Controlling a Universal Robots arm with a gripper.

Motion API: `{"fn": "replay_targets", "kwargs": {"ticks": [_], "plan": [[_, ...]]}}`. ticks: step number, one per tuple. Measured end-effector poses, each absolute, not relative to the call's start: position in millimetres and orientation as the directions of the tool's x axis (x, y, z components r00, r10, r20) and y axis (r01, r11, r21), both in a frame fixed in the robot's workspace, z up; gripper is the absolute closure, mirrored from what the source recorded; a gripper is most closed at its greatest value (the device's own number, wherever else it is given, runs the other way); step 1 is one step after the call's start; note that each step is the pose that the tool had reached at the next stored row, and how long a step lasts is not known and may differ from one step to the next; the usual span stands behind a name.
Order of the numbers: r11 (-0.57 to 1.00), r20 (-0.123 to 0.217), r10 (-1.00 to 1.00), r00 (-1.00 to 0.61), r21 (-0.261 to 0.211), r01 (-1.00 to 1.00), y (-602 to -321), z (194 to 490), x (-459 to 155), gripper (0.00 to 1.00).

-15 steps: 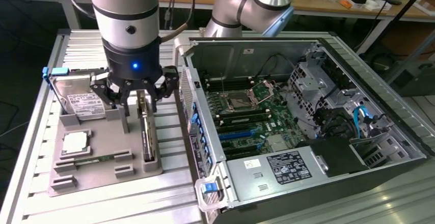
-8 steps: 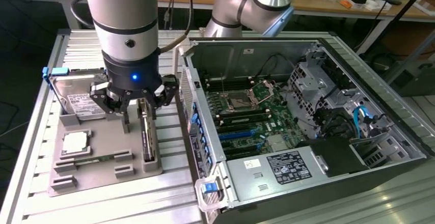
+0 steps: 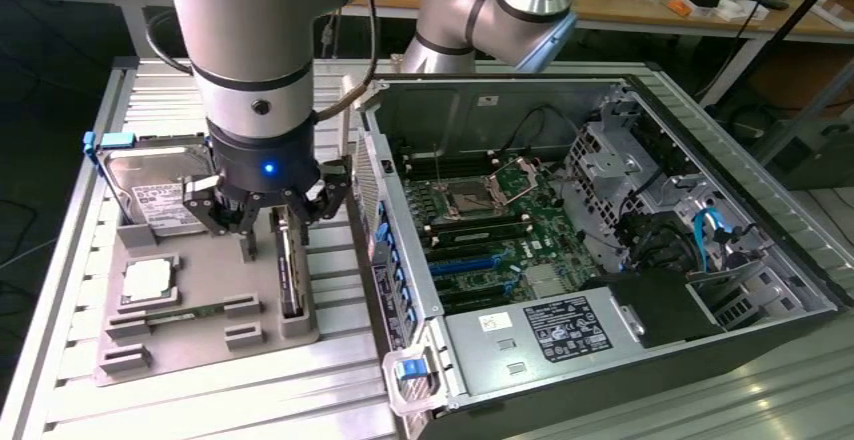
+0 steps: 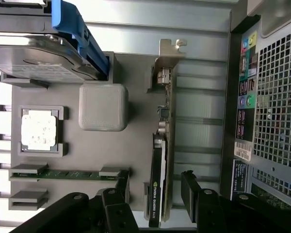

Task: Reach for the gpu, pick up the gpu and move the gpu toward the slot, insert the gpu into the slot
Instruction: 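Pick up the gpu and move the gpu toward the slot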

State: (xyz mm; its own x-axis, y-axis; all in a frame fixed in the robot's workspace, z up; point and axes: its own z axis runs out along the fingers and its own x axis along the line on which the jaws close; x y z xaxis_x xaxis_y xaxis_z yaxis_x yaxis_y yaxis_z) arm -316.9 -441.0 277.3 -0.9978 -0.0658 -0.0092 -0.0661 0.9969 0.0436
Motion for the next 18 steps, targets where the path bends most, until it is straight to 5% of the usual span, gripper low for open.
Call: {"fn": "replay_targets", "kwargs": {"ticks": [18], "plan": [[0.997, -0.009, -0.066, -0.998, 0.044, -0.066, -441.0, 250.3, -314.0, 0.45]]}}
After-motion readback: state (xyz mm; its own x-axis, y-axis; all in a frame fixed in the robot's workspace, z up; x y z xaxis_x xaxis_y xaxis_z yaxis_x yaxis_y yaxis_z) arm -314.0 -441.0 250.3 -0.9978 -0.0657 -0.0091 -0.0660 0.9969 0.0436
